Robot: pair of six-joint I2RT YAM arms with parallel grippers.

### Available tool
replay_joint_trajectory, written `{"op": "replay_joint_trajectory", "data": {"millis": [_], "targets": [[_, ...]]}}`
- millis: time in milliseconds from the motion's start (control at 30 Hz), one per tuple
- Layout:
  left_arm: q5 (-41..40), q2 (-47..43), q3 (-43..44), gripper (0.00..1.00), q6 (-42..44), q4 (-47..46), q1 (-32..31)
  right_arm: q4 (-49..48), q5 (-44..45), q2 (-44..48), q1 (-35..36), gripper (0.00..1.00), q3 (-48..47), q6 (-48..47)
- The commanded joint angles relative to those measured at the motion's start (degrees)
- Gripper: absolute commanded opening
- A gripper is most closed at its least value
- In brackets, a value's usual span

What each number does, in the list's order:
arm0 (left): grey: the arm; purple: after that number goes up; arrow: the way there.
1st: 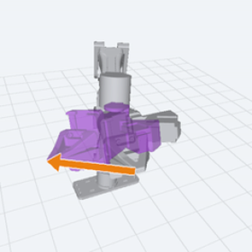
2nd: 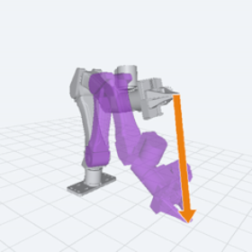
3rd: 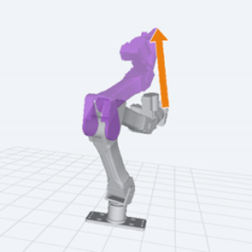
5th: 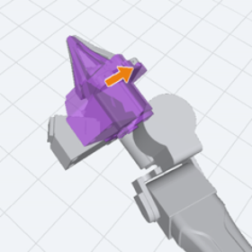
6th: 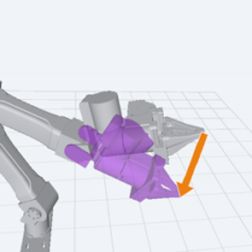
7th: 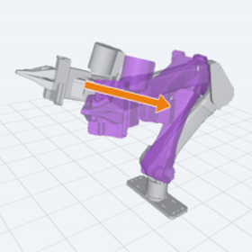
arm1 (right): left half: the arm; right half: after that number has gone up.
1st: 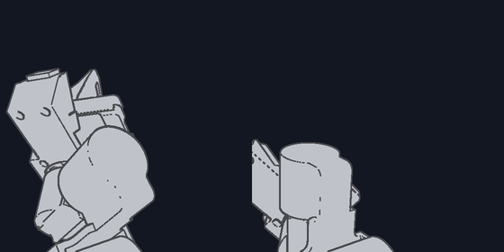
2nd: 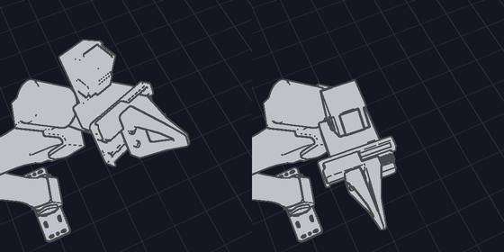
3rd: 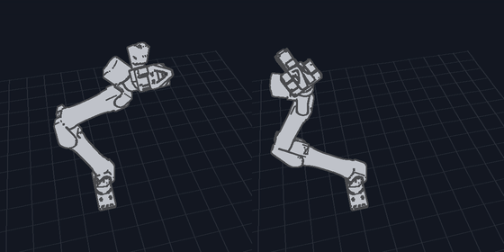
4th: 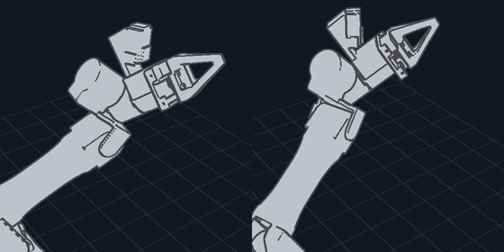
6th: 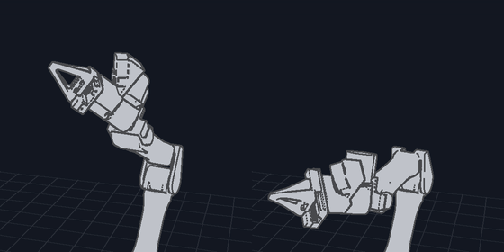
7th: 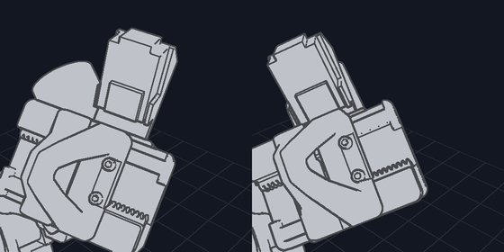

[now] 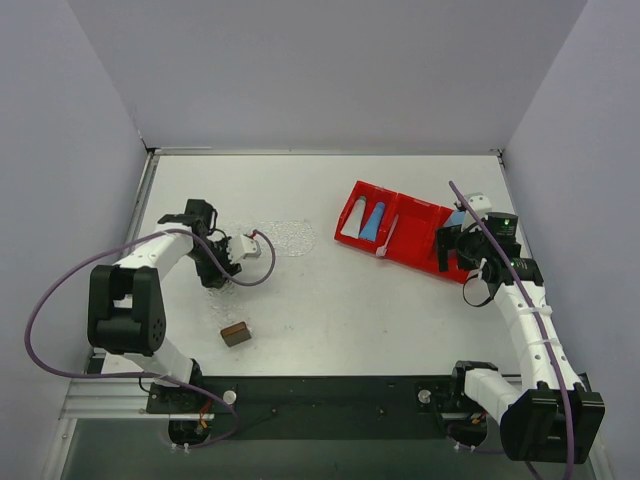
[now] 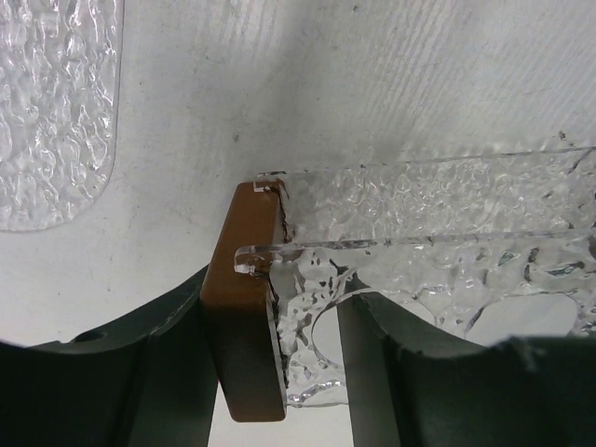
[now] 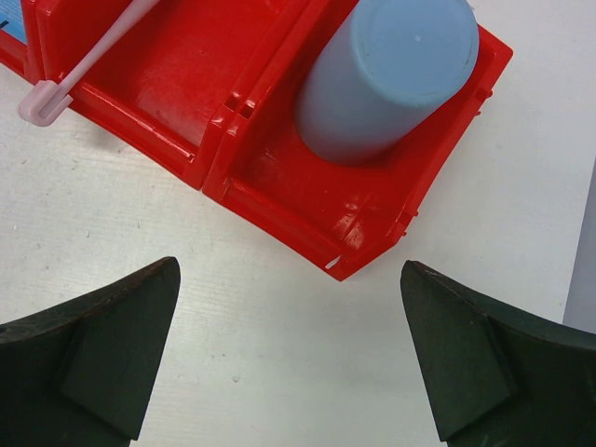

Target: Prepare toiletry sets of a toothbrush and toothpaste on the tray

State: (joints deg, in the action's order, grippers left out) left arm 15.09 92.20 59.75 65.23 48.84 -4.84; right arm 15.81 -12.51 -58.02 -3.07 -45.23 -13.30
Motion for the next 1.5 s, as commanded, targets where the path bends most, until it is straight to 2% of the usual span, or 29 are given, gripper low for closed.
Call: {"op": "replay_joint_trajectory", "data": {"millis": [0, 33, 67, 167, 233, 433, 667, 933, 1167, 1467], "targets": [[-0.1, 0.9, 2.1, 0.33, -4.1, -1.4, -0.3, 0.9, -0.9, 0.2, -0.3, 1.0, -1.8, -0.1], [-0.1, 0.9, 2.7, 0.3, -4.8, -1.2, -0.2, 0.9, -0.8, -0.1, -0.3, 1.0, -1.8, -0.1], [-0.1, 1.0, 2.9, 0.21, -6.0, -1.1, -0.2, 0.9, -0.9, 0.0, -0.3, 1.0, -1.8, -0.2], [-0.2, 1.0, 3.7, 0.05, -9.1, -0.9, -0.3, 0.9, -0.9, 0.0, -0.3, 1.0, -1.8, -0.1], [-0.1, 0.8, 4.1, 0.0, -11.4, -0.7, -0.3, 0.9, -0.9, -0.1, -0.3, 1.0, -1.8, -0.1], [0.7, -0.8, 6.2, 0.0, -17.9, -1.2, -0.2, 1.0, -1.1, -0.1, -0.3, 1.0, -1.9, -0.1], [-0.3, 0.1, 11.4, 0.0, -30.0, -1.7, -0.1, 1.2, -1.2, 0.3, -0.3, 1.0, -2.0, 0.0], [-5.9, 4.8, 19.4, 0.0, -42.1, -5.7, 0.3, 1.4, -1.5, 0.6, -0.3, 1.0, -2.1, 0.1], [-8.4, 12.6, 27.5, 0.0, -51.2, -5.1, 0.6, 1.4, -1.8, 1.2, -0.3, 1.0, -2.0, 0.1], [-9.9, 16.9, 29.0, 0.0, -58.8, -6.4, 2.0, 1.4, -2.2, 1.2, -0.3, 1.0, -2.0, -0.1]]}}
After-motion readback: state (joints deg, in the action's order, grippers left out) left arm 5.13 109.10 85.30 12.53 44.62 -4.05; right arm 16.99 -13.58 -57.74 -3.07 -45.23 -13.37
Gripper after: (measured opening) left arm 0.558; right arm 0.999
